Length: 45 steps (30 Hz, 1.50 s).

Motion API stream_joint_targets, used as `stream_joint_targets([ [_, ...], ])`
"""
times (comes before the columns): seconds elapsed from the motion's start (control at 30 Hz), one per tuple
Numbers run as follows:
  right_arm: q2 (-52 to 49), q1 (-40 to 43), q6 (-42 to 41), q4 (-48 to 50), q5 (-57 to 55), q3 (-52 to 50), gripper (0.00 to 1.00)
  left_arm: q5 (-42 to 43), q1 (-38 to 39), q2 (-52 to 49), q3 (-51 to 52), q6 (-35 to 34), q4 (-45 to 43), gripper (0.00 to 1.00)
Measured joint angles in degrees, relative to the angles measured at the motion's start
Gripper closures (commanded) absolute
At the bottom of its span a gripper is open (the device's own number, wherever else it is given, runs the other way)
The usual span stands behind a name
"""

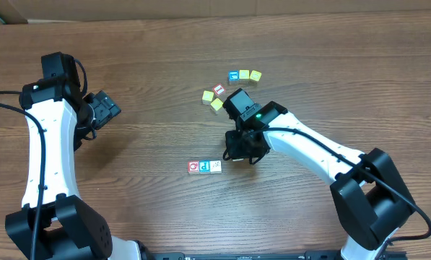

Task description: Flip 4 blocks

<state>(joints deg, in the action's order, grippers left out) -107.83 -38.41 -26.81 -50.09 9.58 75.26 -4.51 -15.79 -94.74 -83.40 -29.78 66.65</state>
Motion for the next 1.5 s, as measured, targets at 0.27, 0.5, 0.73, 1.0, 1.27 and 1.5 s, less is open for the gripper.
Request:
stream_joint_targets([
  [0.27, 0.0, -0.3, -1.2, -0.1, -0.2, 0.0, 0.48, 0.0, 0.0, 0.0, 0.0, 0.0, 0.0, 0.00],
  [0.5, 0.0, -0.3, -1.5, 1.5, -0.8, 0.0, 0.43, 0.0, 0.0, 0.0, 0.0, 0.0, 0.0, 0.00],
  [0.73, 0.0, -0.2, -1.4, 2.6, -5.0, 0.0, 0.58, 0.0, 0.0, 0.0, 0.0, 0.0, 0.0, 0.00],
  [1.0, 0.0, -0.3, -3.6, 6.1, -7.8, -0.1, 0.92, 0.0, 0.0, 0.0, 0.0, 0.0, 0.0, 0.00],
  [1.27, 0.0, -0.3, -7.6, 7.9, -8.9, -5.6, 0.96, 0.0, 0.0, 0.0, 0.0, 0.0, 0.0, 0.00],
  [1.5, 0.0, -0.3, -8.2, 8.3, -6.6, -5.8, 0.96, 0.0, 0.0, 0.0, 0.0, 0.0, 0.0, 0.00],
])
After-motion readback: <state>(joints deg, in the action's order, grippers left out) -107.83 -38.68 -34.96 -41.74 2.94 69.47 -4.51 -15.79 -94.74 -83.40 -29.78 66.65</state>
